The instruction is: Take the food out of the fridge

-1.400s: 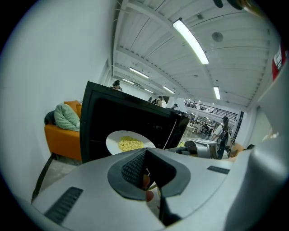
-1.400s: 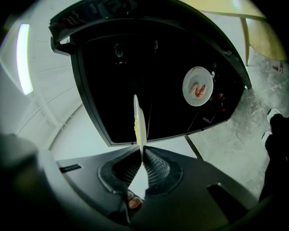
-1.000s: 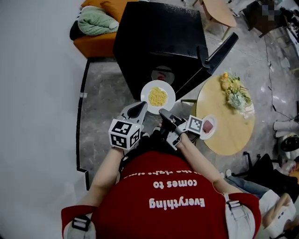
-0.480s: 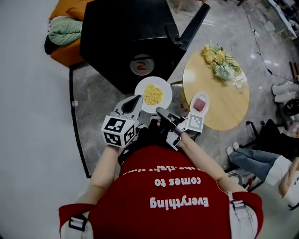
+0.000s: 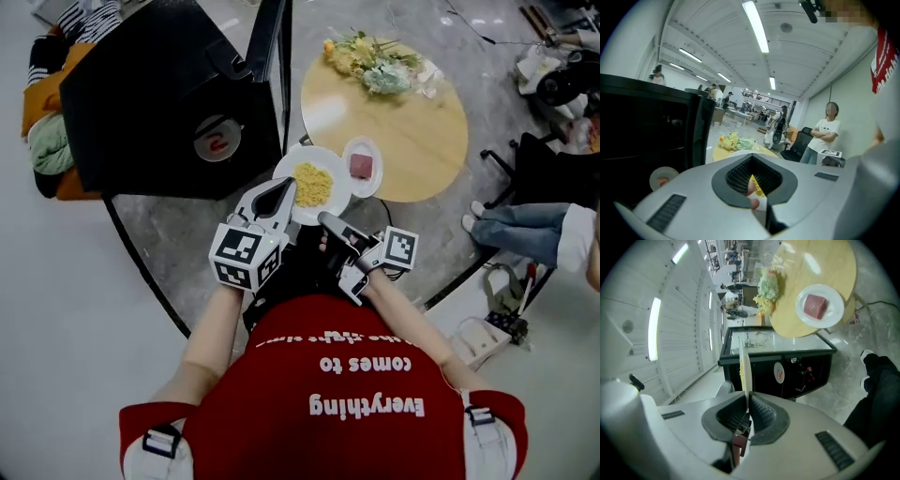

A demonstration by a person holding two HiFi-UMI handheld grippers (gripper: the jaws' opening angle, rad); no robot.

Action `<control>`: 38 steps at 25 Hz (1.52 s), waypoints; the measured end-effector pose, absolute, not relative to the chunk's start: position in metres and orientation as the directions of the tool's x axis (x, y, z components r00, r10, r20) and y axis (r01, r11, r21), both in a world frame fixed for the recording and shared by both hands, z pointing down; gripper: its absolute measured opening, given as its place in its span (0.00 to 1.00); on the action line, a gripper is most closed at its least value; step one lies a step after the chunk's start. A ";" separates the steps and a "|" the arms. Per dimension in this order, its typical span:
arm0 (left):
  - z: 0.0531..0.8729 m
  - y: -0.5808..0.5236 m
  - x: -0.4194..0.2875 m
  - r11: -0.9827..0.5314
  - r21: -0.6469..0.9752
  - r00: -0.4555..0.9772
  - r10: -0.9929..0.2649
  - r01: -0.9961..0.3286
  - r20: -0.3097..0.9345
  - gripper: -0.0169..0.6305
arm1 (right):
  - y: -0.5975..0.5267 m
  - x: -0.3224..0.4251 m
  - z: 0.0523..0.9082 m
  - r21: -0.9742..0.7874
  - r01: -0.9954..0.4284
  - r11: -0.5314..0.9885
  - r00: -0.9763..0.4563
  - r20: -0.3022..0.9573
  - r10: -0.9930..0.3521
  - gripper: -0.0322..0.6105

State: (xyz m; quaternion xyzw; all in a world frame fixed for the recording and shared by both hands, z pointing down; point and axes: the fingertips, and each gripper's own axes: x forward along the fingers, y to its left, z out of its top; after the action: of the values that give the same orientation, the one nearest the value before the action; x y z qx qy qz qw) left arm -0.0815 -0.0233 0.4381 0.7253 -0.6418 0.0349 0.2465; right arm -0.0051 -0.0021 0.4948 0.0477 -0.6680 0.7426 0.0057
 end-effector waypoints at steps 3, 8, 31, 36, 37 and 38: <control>0.439 -0.050 -0.062 -0.156 0.309 0.266 -0.897 -0.938 0.354 0.02 | -0.019 0.015 0.501 -0.993 -0.065 -0.102 -0.983 0.081 -0.163 0.08; 0.447 -0.081 -0.038 -0.262 0.319 0.367 -0.868 -0.911 0.335 0.02 | -0.043 0.038 0.508 -0.994 -0.056 -0.093 -0.954 0.081 -0.288 0.08; 0.498 -0.210 0.103 -0.518 0.318 0.608 -0.674 -0.794 0.420 0.02 | -0.165 0.173 0.566 -0.981 -0.068 -0.181 -0.778 0.165 -0.606 0.08; 0.510 -0.220 0.110 -0.511 0.325 0.605 -0.664 -0.796 0.439 0.02 | -0.173 0.188 0.600 -0.968 -0.100 -0.229 -0.763 0.222 -0.608 0.08; 0.513 -0.222 0.111 -0.509 0.325 0.603 -0.662 -0.797 0.445 0.02 | -0.175 0.191 0.610 -0.964 -0.103 -0.243 -0.762 0.234 -0.604 0.08; 0.516 -0.223 0.112 -0.507 0.325 0.602 -0.659 -0.798 0.450 0.02 | -0.176 0.193 0.620 -0.960 -0.105 -0.260 -0.764 0.245 -0.597 0.09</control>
State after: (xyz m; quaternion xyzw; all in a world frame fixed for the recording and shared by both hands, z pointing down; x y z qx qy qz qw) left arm 0.1120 -0.2230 0.5157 0.8574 -0.4251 0.1354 0.2566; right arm 0.1926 -0.1756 0.6201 0.3001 -0.5846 0.7349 -0.1676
